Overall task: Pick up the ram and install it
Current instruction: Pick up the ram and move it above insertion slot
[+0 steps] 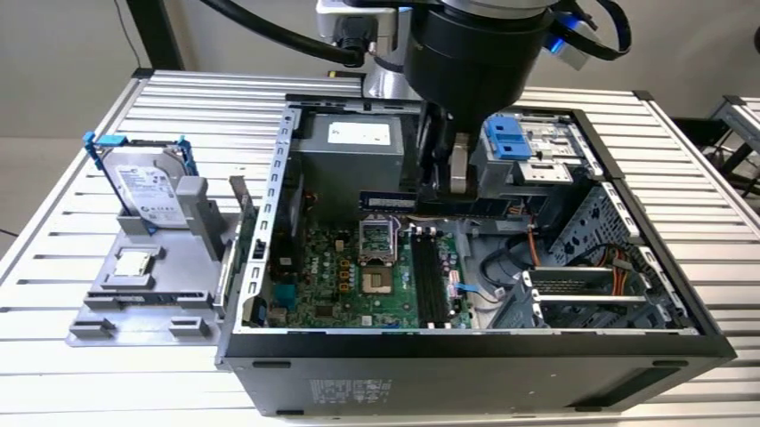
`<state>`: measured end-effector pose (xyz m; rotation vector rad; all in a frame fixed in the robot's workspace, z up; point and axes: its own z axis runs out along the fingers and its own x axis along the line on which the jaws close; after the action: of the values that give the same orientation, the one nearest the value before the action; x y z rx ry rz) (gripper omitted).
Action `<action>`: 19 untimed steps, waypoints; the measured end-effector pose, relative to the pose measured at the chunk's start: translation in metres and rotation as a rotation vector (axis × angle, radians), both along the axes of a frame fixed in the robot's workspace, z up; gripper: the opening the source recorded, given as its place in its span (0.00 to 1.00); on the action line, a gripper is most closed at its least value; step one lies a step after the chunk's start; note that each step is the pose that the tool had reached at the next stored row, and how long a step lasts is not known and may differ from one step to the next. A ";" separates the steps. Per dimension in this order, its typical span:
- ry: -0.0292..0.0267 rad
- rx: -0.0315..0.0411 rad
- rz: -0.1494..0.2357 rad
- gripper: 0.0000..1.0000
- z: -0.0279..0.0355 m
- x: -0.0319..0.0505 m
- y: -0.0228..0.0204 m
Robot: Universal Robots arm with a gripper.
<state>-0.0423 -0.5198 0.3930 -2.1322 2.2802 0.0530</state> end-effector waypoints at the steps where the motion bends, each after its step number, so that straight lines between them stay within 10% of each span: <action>1: 0.0001 0.0002 -0.003 0.00 -0.0001 0.0016 0.0001; 19: 0.0000 0.0004 -0.043 0.00 -0.0023 0.0471 0.0055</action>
<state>0.0048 -0.5143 0.3907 -2.0825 2.3244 0.0527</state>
